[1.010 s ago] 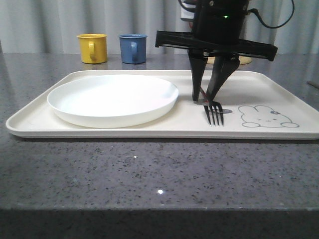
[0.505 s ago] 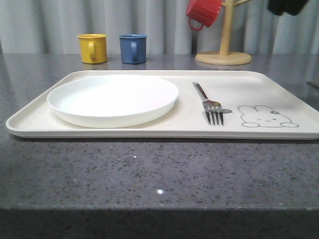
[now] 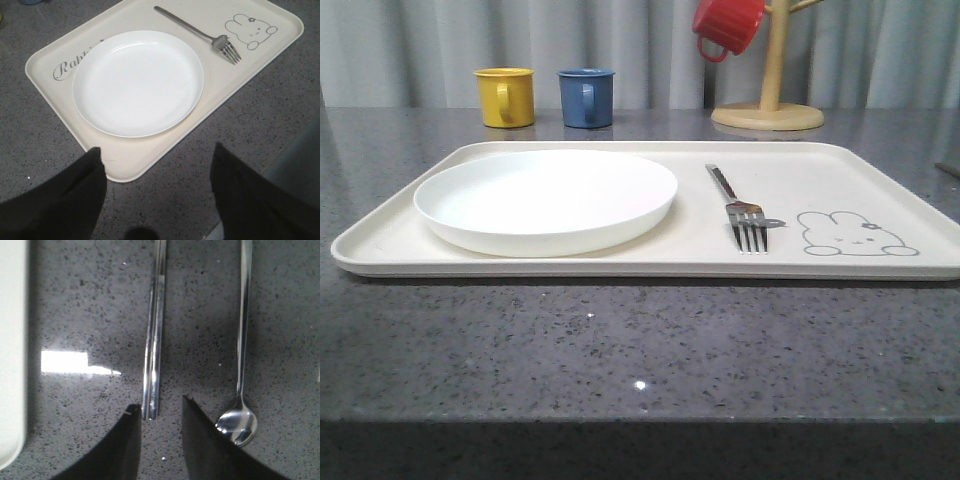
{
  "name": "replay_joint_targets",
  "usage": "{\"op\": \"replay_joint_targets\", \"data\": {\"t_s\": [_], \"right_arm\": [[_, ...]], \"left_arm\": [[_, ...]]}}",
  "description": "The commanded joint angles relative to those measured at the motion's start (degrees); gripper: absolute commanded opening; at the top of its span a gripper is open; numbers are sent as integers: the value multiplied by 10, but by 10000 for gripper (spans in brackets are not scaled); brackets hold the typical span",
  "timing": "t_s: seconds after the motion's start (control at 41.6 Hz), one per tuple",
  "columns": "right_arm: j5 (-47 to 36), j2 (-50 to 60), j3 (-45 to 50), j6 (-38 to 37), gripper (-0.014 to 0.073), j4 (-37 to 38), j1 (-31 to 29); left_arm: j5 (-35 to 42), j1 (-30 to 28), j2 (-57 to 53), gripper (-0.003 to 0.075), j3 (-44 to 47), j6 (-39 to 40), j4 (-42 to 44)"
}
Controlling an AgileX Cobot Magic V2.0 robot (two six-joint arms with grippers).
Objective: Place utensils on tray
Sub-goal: 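Open the right gripper and lift it off the fork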
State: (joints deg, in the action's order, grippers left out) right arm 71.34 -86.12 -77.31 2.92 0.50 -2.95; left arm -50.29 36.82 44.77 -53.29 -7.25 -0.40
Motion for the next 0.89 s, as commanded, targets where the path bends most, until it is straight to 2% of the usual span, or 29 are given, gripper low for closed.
{"op": "replay_joint_targets", "data": {"t_s": [0.0,0.697,0.865], "right_arm": [[-9,-3,-10,32,244,-10,-8],[-66,-93,-10,32,243,-20,-8],[-71,-97,-10,32,194,-27,-8]], "left_arm": [[39,4,-3,439,-15,4,-3],[39,4,-3,439,-15,4,-6],[39,4,-3,439,-15,4,-6]]}}
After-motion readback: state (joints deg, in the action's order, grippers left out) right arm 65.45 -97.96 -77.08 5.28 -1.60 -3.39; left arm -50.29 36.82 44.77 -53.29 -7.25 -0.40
